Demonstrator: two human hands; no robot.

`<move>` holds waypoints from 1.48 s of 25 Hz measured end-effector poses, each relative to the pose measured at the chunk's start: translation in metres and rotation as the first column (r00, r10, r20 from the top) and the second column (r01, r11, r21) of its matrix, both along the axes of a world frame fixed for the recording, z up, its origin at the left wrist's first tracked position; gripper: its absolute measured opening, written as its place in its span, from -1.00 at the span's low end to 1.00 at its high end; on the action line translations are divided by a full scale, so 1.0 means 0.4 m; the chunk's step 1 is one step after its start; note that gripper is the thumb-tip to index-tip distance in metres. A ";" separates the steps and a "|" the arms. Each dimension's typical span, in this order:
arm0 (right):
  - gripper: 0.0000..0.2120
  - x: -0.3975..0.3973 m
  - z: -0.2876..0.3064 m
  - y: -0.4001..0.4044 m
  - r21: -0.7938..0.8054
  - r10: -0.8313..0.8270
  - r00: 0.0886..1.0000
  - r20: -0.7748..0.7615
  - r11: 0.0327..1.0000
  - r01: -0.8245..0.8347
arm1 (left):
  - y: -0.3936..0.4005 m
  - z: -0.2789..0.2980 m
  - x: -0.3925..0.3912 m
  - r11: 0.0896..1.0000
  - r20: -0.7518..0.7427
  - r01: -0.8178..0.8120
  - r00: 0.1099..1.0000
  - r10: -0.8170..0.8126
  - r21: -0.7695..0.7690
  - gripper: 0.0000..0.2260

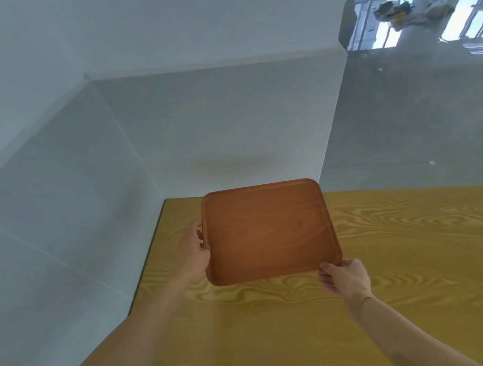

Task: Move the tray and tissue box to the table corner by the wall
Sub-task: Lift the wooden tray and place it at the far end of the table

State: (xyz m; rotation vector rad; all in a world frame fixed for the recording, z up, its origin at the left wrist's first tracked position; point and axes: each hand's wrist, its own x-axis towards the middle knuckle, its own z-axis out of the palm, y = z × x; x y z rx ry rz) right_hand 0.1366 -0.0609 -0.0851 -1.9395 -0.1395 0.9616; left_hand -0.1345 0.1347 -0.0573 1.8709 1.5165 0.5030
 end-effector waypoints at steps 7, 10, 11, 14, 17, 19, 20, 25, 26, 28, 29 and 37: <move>-0.87 -0.050 -0.052 0.016 -0.132 -0.093 0.995 0.025 0.987 0.096 | 0.091 -0.108 0.015 0.988 -0.059 0.112 0.991 -0.119 -0.103 -0.47; -0.86 -0.030 -0.074 0.027 -0.175 -0.118 0.992 0.040 0.977 0.124 | 0.115 -0.148 0.049 0.979 -0.087 0.147 0.983 -0.160 -0.142 -0.49; -0.84 -0.022 -0.081 0.033 -0.188 -0.119 0.992 0.043 0.974 0.125 | 0.123 -0.161 0.059 0.976 -0.093 0.153 0.981 -0.168 -0.154 -0.49; -0.84 0.008 -0.110 0.055 -0.228 -0.118 0.993 0.019 0.966 0.119 | 0.148 -0.198 0.096 0.969 -0.120 0.157 0.976 -0.181 -0.191 -0.50; -0.83 0.035 -0.143 0.076 -0.265 -0.110 0.994 -0.009 0.959 0.104 | 0.173 -0.229 0.137 0.967 -0.148 0.158 0.971 -0.189 -0.198 -0.51; -0.82 0.057 -0.163 0.096 -0.289 -0.104 0.995 -0.004 0.952 0.099 | 0.195 -0.248 0.167 0.964 -0.167 0.166 0.965 -0.202 -0.207 -0.51; -0.82 0.068 -0.171 0.106 -0.306 -0.096 0.995 0.004 0.948 0.093 | 0.205 -0.257 0.181 0.964 -0.189 0.167 0.960 -0.207 -0.207 -0.50; -0.74 0.109 -0.197 0.146 -0.369 -0.064 0.997 0.044 0.926 0.075 | 0.233 -0.293 0.230 0.971 -0.327 0.137 0.924 -0.196 -0.195 -0.52; -0.75 0.115 -0.202 0.150 -0.380 -0.052 0.997 0.052 0.923 0.067 | 0.235 -0.297 0.237 0.972 -0.343 0.129 0.920 -0.191 -0.195 -0.52; -0.74 0.123 -0.212 0.155 -0.399 -0.024 0.998 0.064 0.916 0.048 | 0.239 -0.309 0.247 0.975 -0.366 0.120 0.913 -0.183 -0.189 -0.50; -0.73 0.125 -0.218 0.155 -0.409 -0.005 0.998 0.067 0.912 0.032 | 0.239 -0.317 0.252 0.976 -0.376 0.121 0.908 -0.182 -0.180 -0.50; -0.39 0.140 -0.232 0.114 -0.540 0.353 0.893 0.278 0.827 -0.158 | 0.203 -0.342 0.222 0.982 -0.467 0.181 0.864 -0.188 -0.061 -0.51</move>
